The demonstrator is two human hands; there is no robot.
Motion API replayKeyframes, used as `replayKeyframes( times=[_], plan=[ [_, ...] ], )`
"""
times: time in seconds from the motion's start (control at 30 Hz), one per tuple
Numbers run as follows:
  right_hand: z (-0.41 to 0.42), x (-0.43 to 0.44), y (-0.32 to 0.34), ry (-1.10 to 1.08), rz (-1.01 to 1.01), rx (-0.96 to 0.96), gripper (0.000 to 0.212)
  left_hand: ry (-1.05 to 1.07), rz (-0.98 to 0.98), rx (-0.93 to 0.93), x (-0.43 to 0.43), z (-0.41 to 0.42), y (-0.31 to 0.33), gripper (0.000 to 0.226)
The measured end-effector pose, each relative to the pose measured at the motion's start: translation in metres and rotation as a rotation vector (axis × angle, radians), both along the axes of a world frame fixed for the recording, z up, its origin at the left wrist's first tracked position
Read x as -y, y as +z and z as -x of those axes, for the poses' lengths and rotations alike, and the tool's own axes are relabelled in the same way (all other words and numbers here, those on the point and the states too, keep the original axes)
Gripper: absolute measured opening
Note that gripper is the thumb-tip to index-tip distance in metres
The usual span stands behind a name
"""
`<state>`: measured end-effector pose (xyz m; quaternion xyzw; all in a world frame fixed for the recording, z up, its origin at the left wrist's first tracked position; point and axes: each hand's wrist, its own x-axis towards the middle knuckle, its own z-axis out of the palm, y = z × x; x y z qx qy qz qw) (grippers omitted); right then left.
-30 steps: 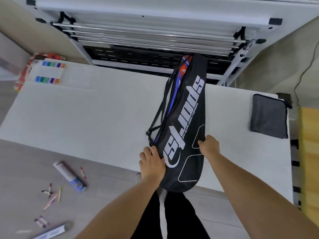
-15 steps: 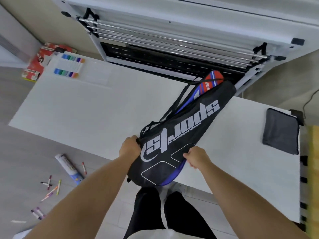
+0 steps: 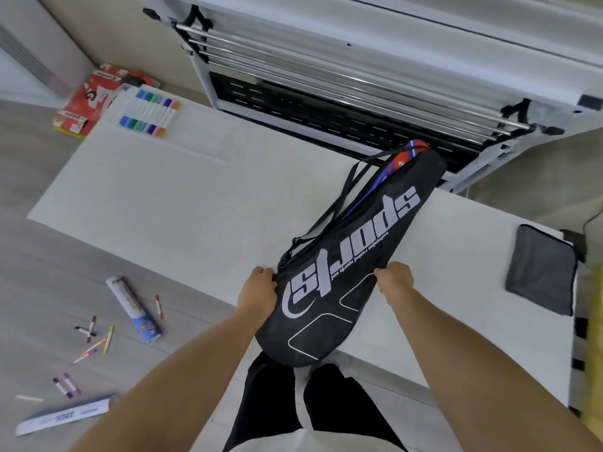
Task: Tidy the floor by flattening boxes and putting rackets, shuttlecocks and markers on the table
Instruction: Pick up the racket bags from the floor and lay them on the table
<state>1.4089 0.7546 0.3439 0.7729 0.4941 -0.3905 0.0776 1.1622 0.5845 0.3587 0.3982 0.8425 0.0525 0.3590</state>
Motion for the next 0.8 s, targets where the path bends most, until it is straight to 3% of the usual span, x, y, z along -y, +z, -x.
replayKeyframes(
  times=[0.13,0.23,0.4,0.47,0.57,0.7,0.8],
  plan=[
    [0.008,-0.001,0.008,-0.011,-0.157,-0.046,0.01,-0.008,-0.054,0.006,0.0,-0.006,0.004,0.02],
    [0.008,-0.008,0.008,-0.013,-0.151,-0.044,0.005,0.014,-0.022,0.016,0.002,-0.009,0.003,0.022],
    [0.002,-0.006,0.013,0.109,-0.076,0.065,0.032,0.061,0.053,-0.003,0.006,-0.014,0.001,0.035],
    [0.004,-0.002,0.018,0.273,-0.262,0.135,0.042,0.138,0.083,0.018,0.007,-0.018,-0.001,0.047],
    [0.022,-0.008,0.019,0.775,-0.52,0.191,0.051,0.292,0.125,0.089,0.01,-0.023,-0.006,0.048],
    [0.063,-0.023,0.013,1.25,-0.531,0.083,0.077,0.259,0.162,0.08,0.017,-0.027,-0.012,0.042],
    [0.083,-0.037,0.004,1.358,-0.467,0.139,0.077,0.208,0.149,0.056,0.017,-0.021,-0.015,0.033]
  ],
)
